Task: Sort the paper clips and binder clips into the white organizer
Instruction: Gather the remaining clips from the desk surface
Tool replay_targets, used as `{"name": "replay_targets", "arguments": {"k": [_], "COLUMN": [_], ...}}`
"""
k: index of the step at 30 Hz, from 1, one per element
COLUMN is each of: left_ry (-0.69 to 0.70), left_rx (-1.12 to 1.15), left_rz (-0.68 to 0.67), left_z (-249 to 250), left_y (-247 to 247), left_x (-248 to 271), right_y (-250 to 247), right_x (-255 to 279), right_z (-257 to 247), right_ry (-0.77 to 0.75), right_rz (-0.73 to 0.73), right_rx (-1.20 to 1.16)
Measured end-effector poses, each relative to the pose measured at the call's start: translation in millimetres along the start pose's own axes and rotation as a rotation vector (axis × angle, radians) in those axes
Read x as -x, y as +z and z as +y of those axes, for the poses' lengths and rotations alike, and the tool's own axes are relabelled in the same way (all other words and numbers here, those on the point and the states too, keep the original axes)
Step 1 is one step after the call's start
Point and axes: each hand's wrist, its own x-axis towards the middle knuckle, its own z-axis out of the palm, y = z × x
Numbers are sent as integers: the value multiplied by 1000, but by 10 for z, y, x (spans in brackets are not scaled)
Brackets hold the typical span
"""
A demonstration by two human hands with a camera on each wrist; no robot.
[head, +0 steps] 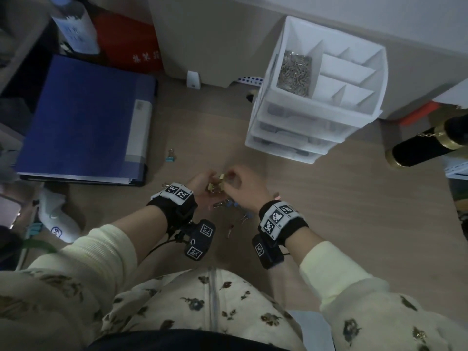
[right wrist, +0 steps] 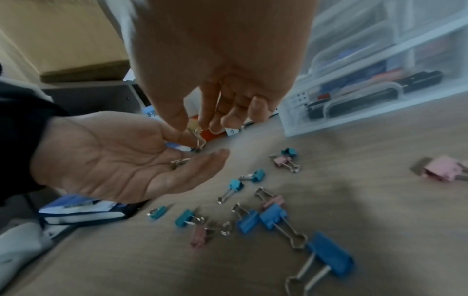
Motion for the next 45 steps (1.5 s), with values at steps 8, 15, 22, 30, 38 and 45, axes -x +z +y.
{"name": "replay_targets", "arguments": {"k": [8,15,22,30,38,45], "left_ry": [37,219,302,169,130,78], "left_rx": [1,21,96,-10,-25,6], "left_rz": [-107,-207,-45,74,112,120], "left_z": [191,735,891,566,536,642], "left_y": [155,310,-38,-478,-594,-600], "left_x": [272,633,754,594,411,333], "right_y": [-97,-570,-366,325,560,353], "right_x": [74,-19,192,464,327,245], "right_z": [-146,-428,-187,306,224,177], "right_ry": [157,415,416,550,417,412], "right_rz": [316,313,115,-338,-229,-33], "right_rx": [-406,-893,-297,225,186,35]}}
